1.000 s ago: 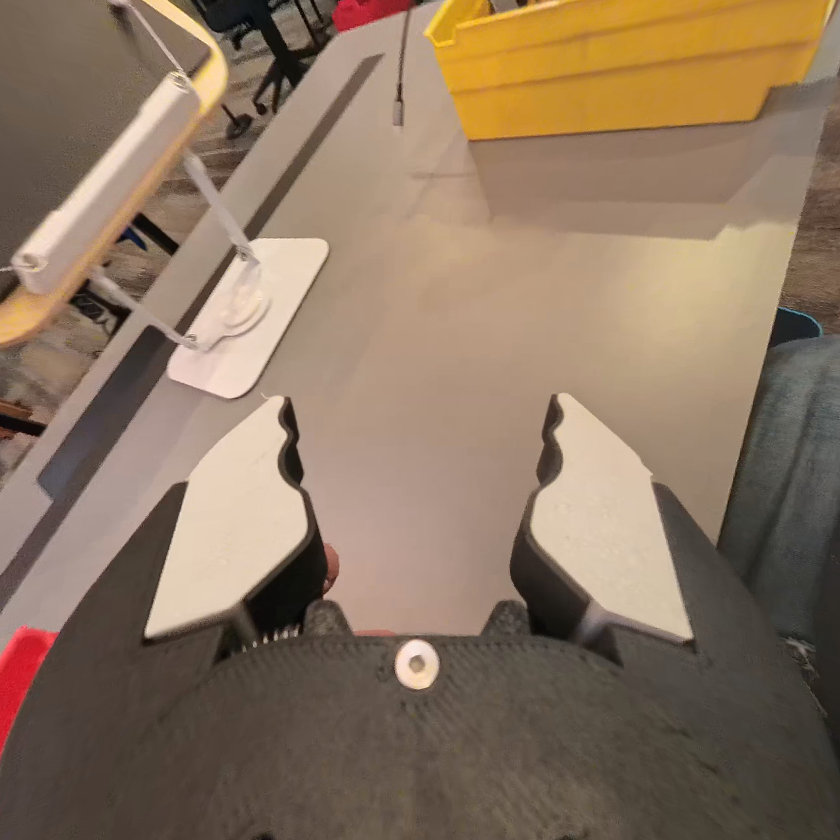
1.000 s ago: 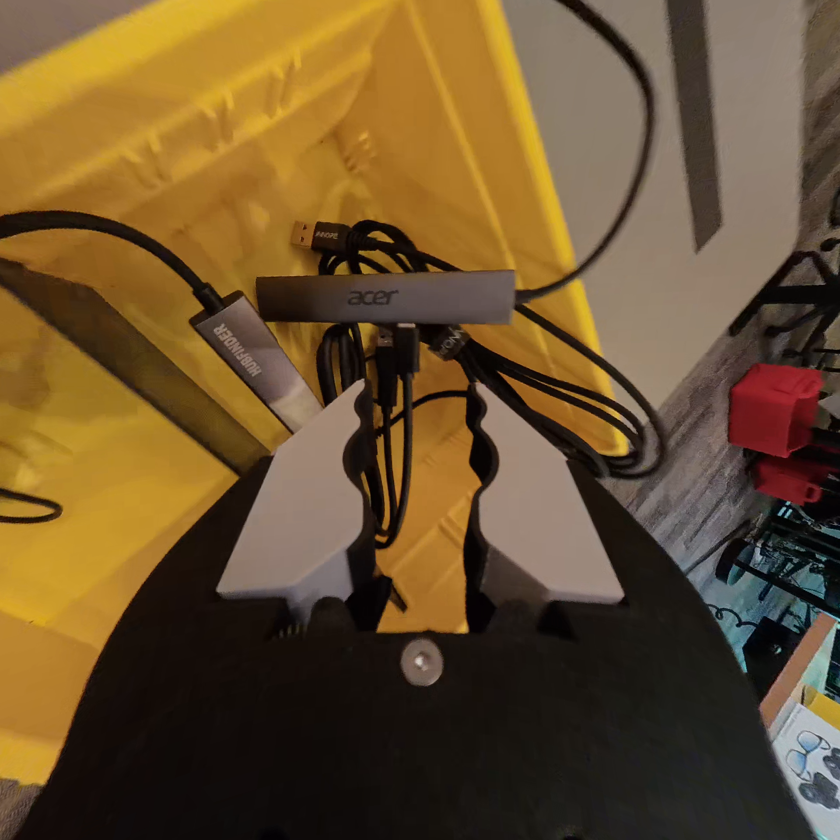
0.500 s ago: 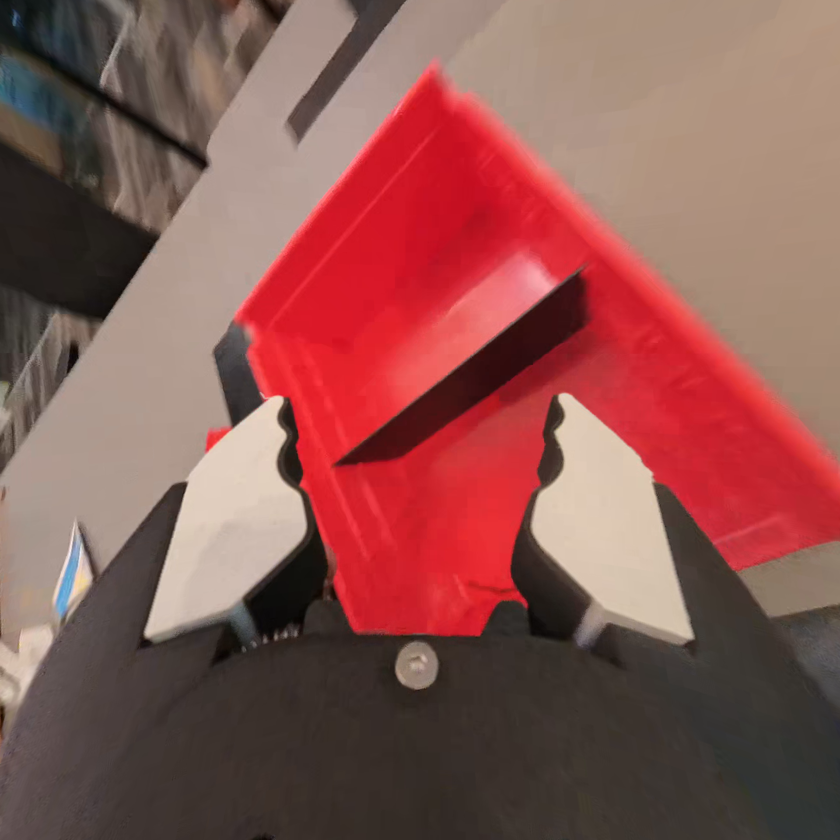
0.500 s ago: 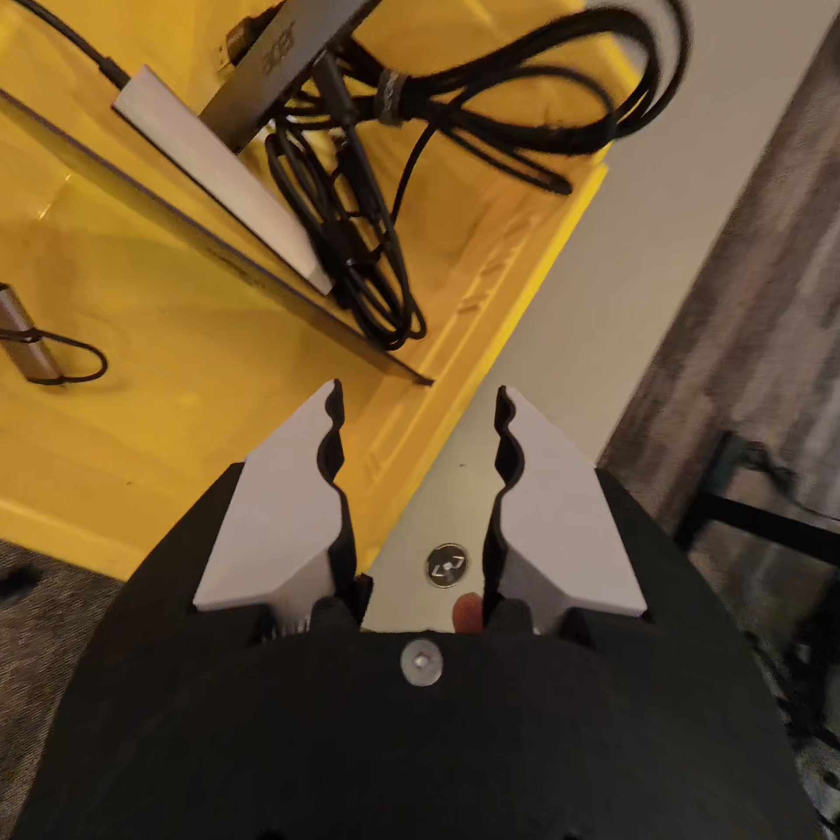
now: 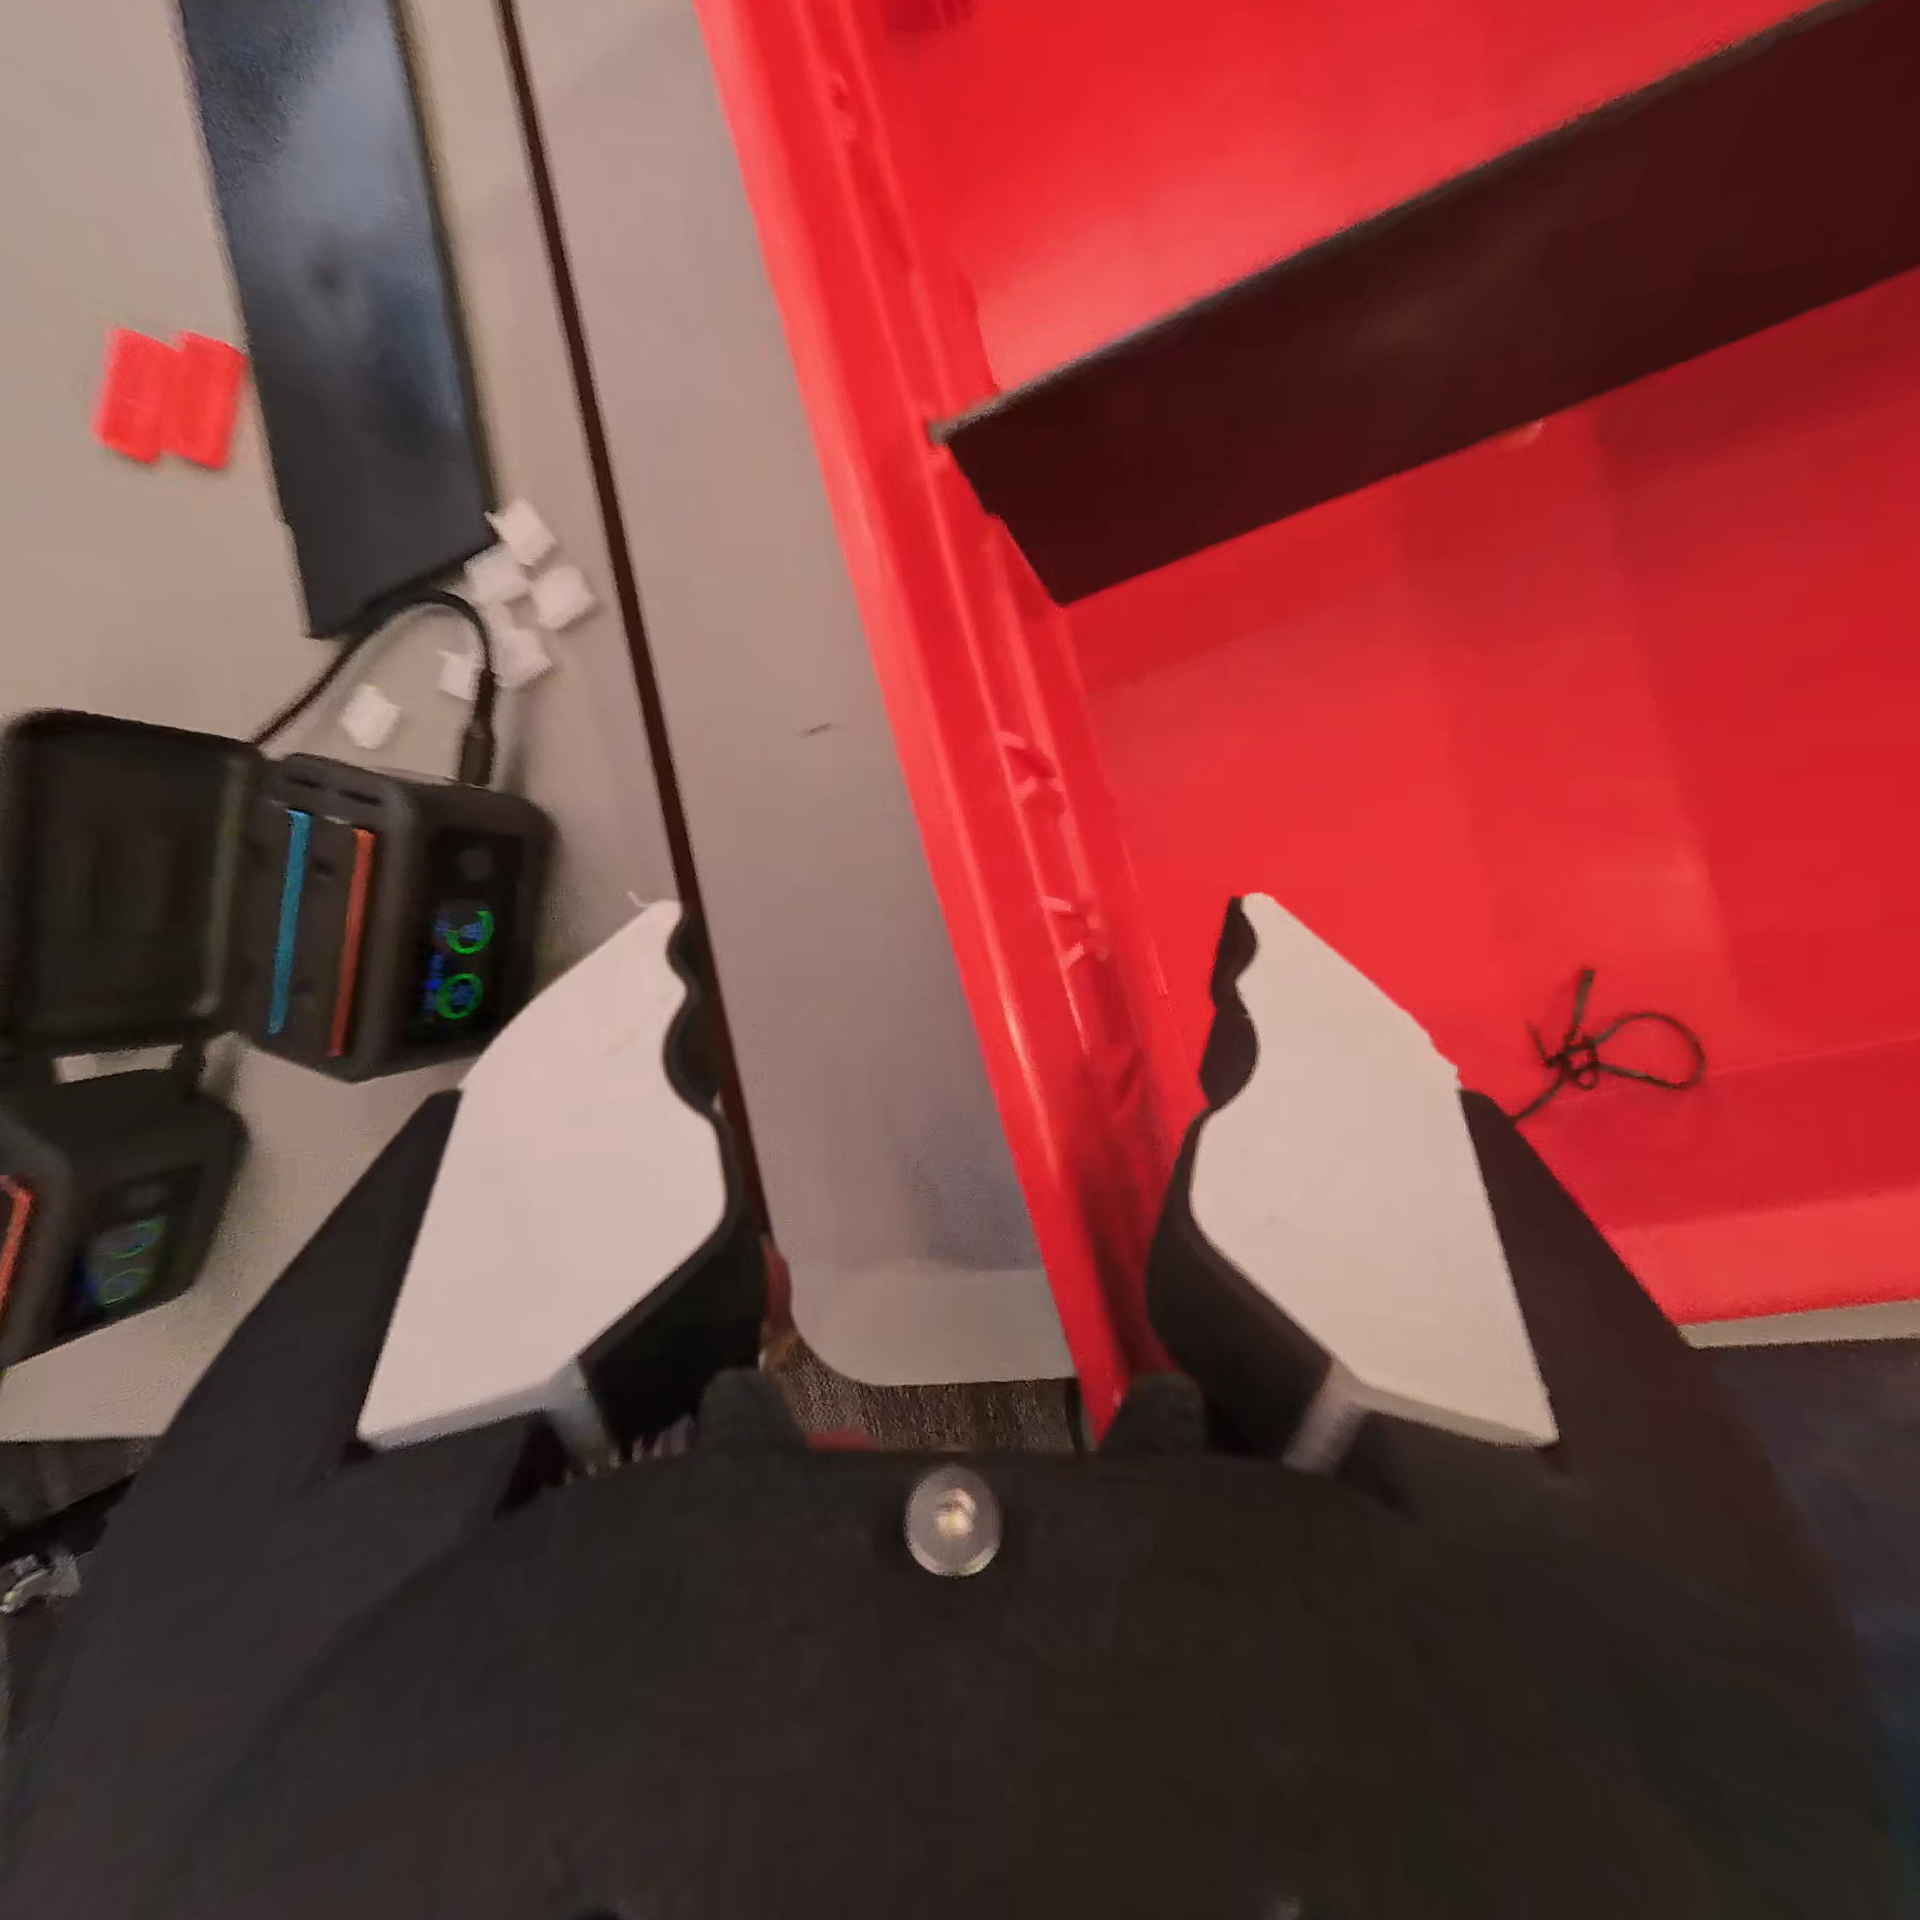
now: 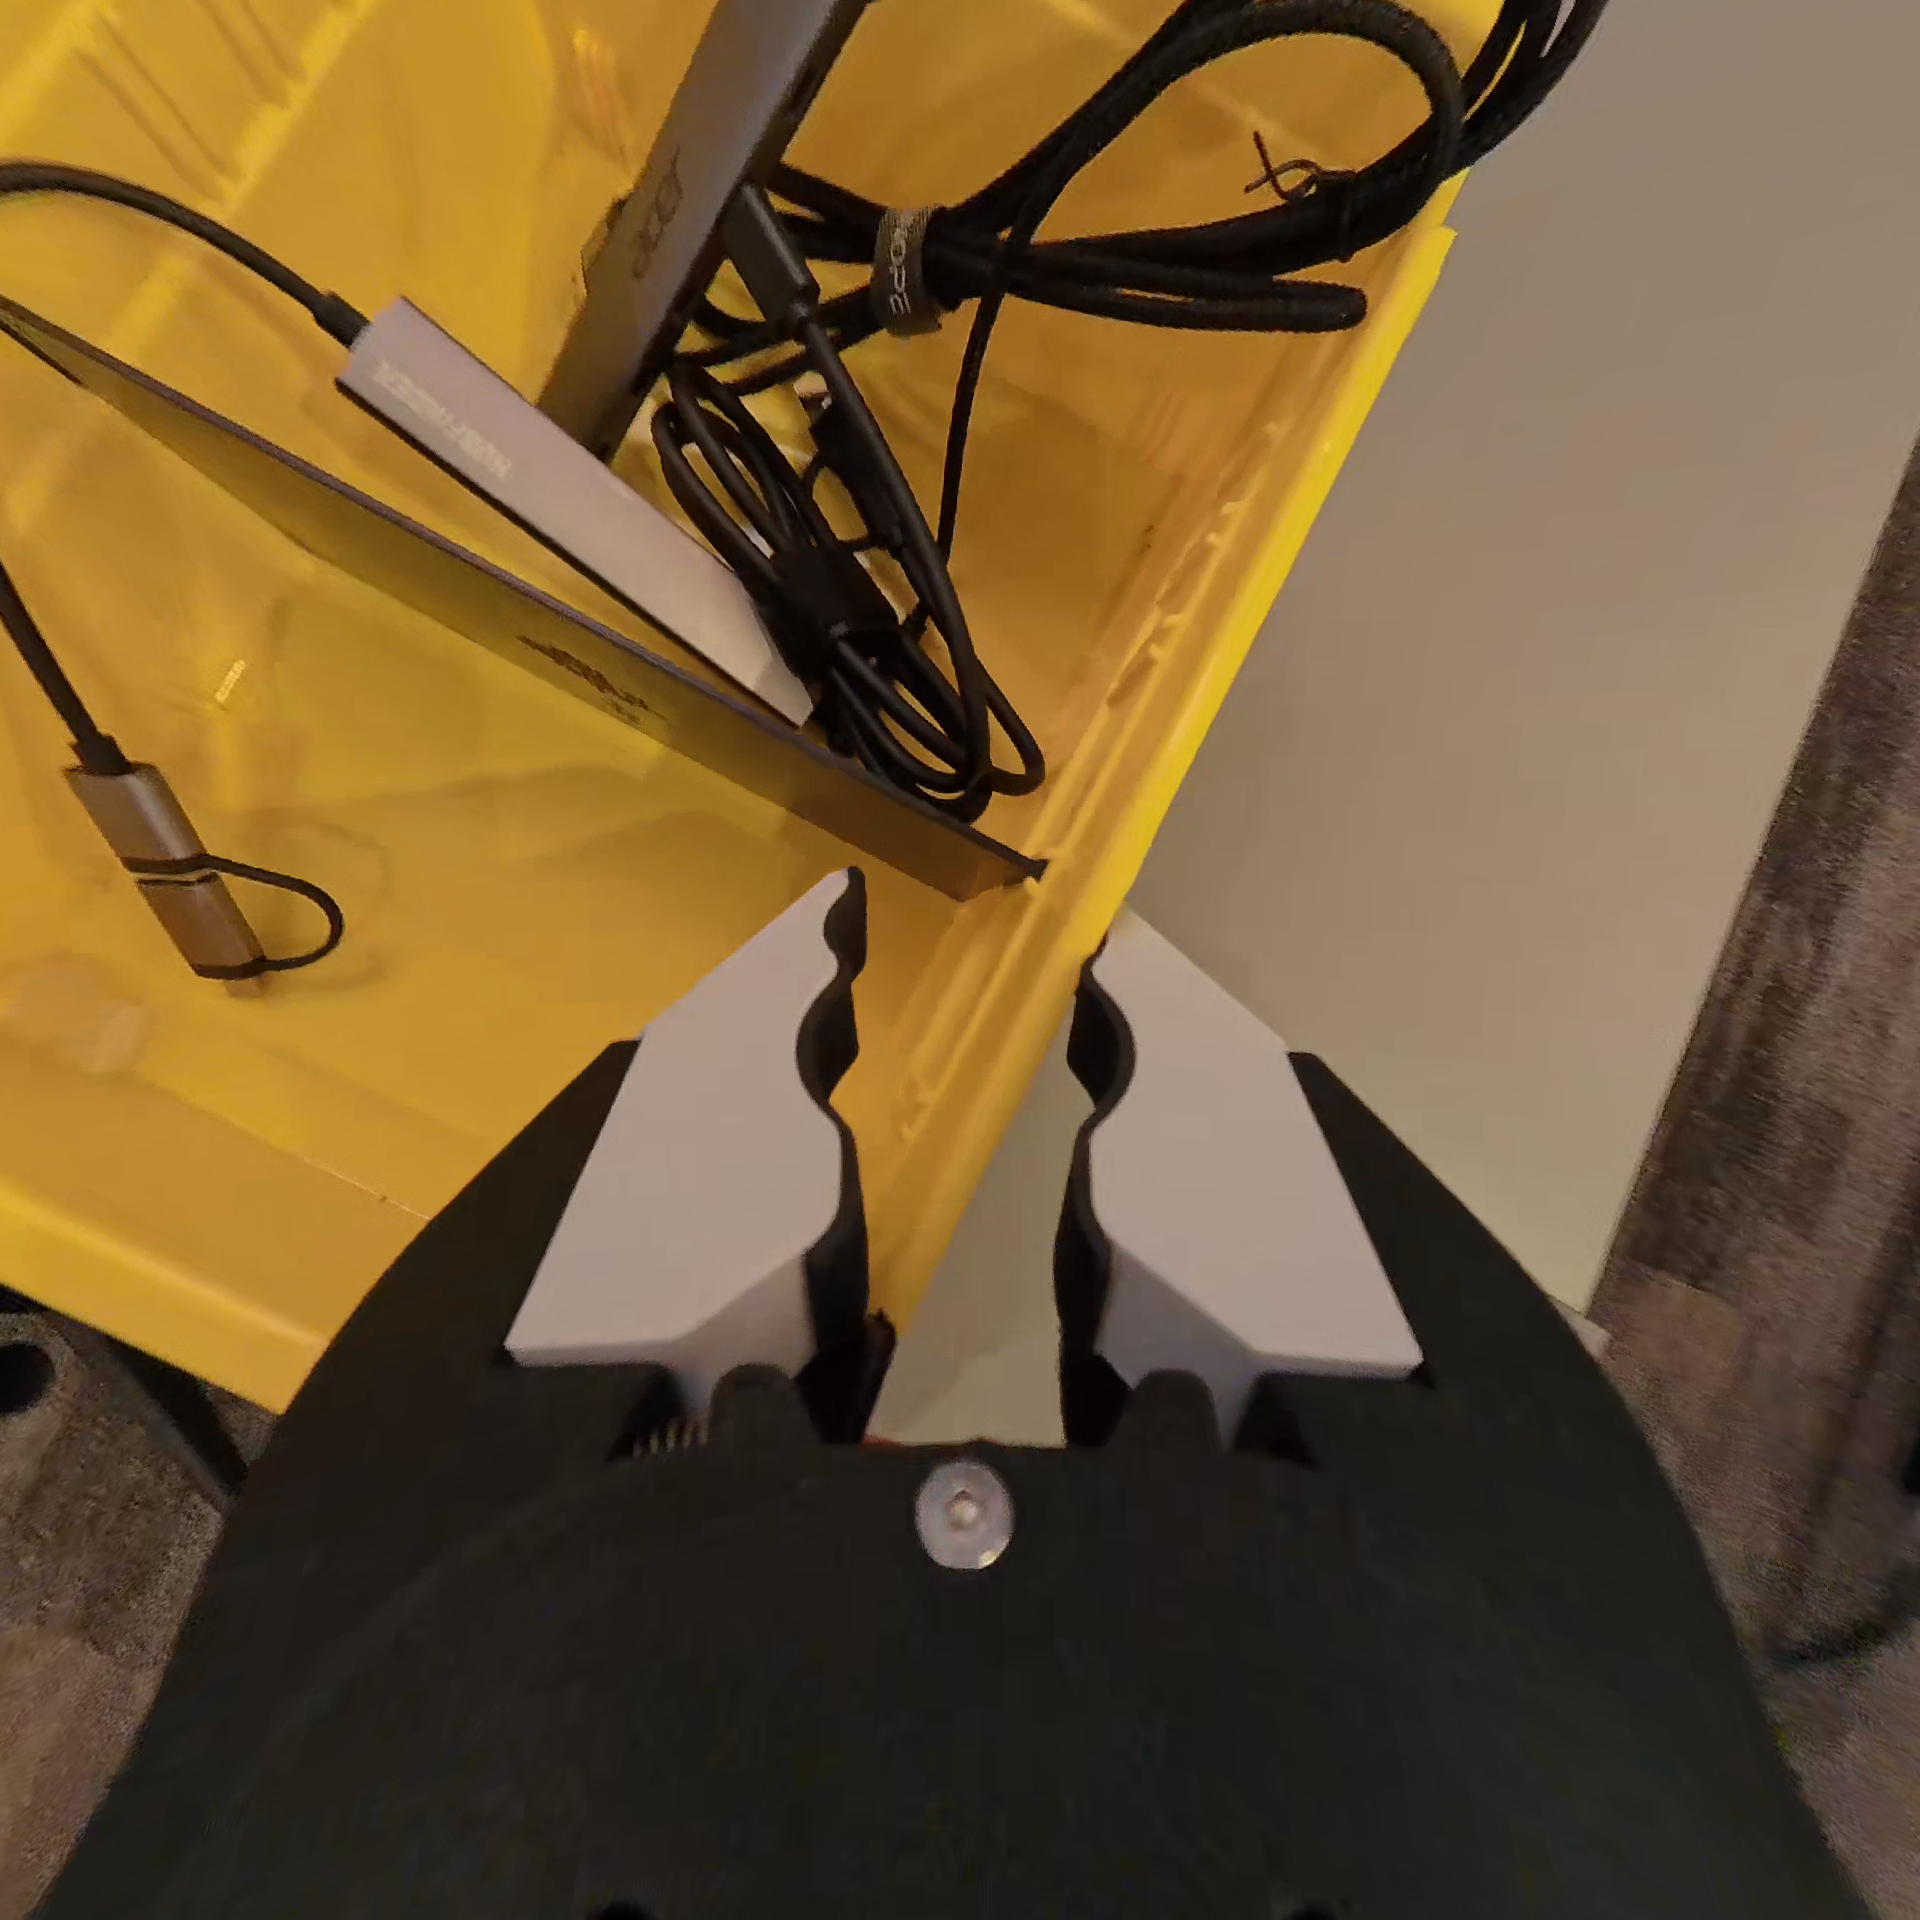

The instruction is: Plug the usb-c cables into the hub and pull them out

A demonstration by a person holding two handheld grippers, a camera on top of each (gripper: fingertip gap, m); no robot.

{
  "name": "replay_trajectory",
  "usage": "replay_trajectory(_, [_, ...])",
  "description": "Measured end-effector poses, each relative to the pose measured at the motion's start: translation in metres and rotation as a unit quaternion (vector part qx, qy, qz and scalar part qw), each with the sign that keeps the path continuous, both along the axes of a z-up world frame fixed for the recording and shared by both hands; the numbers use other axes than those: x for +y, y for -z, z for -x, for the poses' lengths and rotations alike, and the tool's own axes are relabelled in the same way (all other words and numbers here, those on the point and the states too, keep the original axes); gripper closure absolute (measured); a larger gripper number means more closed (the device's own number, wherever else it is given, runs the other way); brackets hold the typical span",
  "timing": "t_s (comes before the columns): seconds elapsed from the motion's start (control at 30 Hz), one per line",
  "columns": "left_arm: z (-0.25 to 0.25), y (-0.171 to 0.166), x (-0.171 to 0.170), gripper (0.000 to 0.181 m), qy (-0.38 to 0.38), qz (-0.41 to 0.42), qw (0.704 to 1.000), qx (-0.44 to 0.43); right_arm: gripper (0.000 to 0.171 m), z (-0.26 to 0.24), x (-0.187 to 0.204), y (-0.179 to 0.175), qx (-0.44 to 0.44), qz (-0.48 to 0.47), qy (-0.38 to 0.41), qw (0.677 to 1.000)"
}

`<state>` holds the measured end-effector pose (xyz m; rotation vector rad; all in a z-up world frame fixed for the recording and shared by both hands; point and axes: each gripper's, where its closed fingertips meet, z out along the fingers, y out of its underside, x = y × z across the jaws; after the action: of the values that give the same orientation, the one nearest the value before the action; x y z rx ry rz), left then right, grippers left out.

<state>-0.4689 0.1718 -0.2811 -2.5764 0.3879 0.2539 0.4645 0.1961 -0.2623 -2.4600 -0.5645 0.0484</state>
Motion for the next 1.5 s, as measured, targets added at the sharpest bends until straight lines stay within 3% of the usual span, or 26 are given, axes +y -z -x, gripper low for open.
replay_trajectory(0.17, [-0.023,0.017,-0.001,0.132,0.021,0.019,0.994,-0.101,0.136,0.026,0.007,0.000,0.042,-0.030,0.012,0.999])
replay_trajectory(0.3, [-0.042,0.014,0.003,0.152,0.026,-0.004,0.982,-0.185,0.131,0.061,0.013,0.005,0.070,-0.045,0.001,0.997])
replay_trajectory(0.57, [-0.048,-0.003,0.009,0.154,0.014,-0.055,0.979,-0.195,0.111,0.171,0.023,0.002,0.144,-0.064,-0.051,0.986])
replay_trajectory(0.77, [-0.054,-0.037,0.000,0.154,0.016,-0.109,0.972,-0.210,0.078,0.285,0.021,-0.002,0.202,-0.061,-0.114,0.971])
replay_trajectory(0.93, [-0.049,-0.073,-0.016,0.153,0.007,-0.168,0.957,-0.237,0.060,0.380,0.018,-0.002,0.220,-0.064,-0.159,0.960])
replay_trajectory(1.1, [-0.040,-0.106,-0.028,0.153,0.002,-0.219,0.937,-0.271,0.048,0.472,0.016,0.000,0.219,-0.073,-0.194,0.953])
replay_trajectory(1.37, [-0.034,-0.157,-0.037,0.152,0.023,-0.290,0.916,-0.276,0.033,0.617,0.012,-0.018,0.344,-0.033,-0.222,0.912])
replay_trajectory(1.5, [-0.041,-0.180,-0.042,0.152,0.032,-0.309,0.914,-0.260,0.031,0.650,0.005,-0.029,0.356,-0.032,-0.253,0.899])
